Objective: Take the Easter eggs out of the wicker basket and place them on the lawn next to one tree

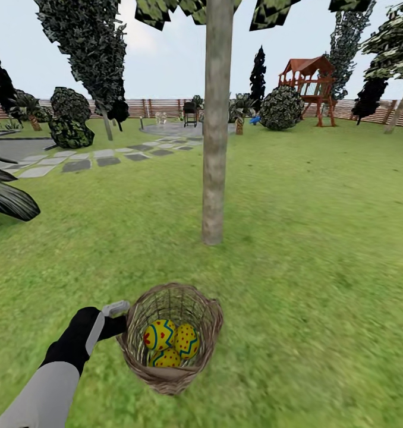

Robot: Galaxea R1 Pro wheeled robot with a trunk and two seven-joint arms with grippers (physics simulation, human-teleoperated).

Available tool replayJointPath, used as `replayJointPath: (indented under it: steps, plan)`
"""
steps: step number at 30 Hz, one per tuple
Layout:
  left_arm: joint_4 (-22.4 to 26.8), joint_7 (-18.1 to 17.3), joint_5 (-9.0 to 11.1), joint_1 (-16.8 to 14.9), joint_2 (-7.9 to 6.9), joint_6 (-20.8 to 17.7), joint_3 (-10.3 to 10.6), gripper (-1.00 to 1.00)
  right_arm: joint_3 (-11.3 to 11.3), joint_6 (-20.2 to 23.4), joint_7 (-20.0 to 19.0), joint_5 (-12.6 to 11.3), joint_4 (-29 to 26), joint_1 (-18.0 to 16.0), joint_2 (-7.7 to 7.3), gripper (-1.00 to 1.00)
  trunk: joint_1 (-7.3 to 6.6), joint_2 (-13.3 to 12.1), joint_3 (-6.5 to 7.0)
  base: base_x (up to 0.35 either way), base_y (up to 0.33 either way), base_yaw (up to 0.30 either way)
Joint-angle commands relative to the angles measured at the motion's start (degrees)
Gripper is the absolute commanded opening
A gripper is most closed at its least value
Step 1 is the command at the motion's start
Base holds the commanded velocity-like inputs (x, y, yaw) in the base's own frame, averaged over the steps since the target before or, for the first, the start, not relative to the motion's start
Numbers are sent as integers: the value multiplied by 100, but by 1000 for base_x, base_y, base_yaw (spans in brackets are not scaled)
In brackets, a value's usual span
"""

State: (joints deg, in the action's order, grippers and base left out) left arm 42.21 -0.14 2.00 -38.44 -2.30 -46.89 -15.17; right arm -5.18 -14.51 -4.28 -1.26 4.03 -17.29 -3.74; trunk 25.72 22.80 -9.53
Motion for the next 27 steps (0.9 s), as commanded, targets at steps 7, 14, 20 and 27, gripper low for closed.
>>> replayJointPath:
  steps: [7,14,20,27]
  plan:
    - [-2,-3,76,-5,2,-29,-12,-100,-45,-40,-30,-15,28,-11,-12,100,7,12,-11,337,0,0]
    - [6,-4,79,-5,2,-22,-12,-100,-44,-25,-38,-15,36,-11,-3,100,7,12,-11,337,0,0]
    - [0,-3,80,-5,2,-28,-12,-100,-52,-39,-53,-33,3,-11,-7,100,7,12,-11,337,0,0]
    - [-2,-21,81,-5,2,-30,-12,-100,-97,1238,-109,-44,-1417,-130,-178,100,7,12,-11,337,0,0]
